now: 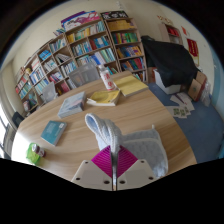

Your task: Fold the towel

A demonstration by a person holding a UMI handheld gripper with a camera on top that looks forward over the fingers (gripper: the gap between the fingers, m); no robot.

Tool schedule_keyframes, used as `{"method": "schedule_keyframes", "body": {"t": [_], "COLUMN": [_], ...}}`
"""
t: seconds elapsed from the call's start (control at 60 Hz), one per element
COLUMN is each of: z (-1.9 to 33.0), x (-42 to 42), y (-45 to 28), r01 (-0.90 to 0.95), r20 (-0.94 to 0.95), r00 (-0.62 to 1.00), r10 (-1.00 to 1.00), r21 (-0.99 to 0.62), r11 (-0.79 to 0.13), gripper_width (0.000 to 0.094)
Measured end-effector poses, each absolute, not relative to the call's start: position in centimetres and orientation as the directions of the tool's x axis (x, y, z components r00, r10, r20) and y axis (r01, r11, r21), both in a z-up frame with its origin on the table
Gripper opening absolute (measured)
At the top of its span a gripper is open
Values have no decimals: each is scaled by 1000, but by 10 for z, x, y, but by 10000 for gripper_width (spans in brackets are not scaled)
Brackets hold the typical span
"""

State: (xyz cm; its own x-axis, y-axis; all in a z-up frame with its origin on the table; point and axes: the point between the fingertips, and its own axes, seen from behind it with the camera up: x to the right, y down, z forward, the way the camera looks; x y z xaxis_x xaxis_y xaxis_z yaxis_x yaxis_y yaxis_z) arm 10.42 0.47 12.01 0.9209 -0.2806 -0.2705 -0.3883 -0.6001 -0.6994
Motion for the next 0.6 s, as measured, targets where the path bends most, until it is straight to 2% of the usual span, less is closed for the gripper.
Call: {"method": "schedule_keyframes", "body": {"t": [0.167,0.283,0.433,0.483,0.517,0.533,0.55,0.6], "z": [57,1,-3,-1,3,7,14,34], "x": [184,200,202,201,199,197,195,190], "y": [-22,-39,-35,-39,-42,-43,-45,-46], "r01": [-465,-465,-463,-472,-489,-498,-505,-512], "r20": [-240,-206,-209,-212,-224,-237,-252,-288], "r00": [881,882,884,879,871,867,863,859], "r10": [-408,-424,-419,-426,-437,-439,-438,-424], "r21": [-600,-521,-524,-499,-476,-466,-461,-464], "r11": [-651,-715,-715,-727,-731,-731,-729,-723], "gripper_width": [37,37,70,163,267,339,457,729]}}
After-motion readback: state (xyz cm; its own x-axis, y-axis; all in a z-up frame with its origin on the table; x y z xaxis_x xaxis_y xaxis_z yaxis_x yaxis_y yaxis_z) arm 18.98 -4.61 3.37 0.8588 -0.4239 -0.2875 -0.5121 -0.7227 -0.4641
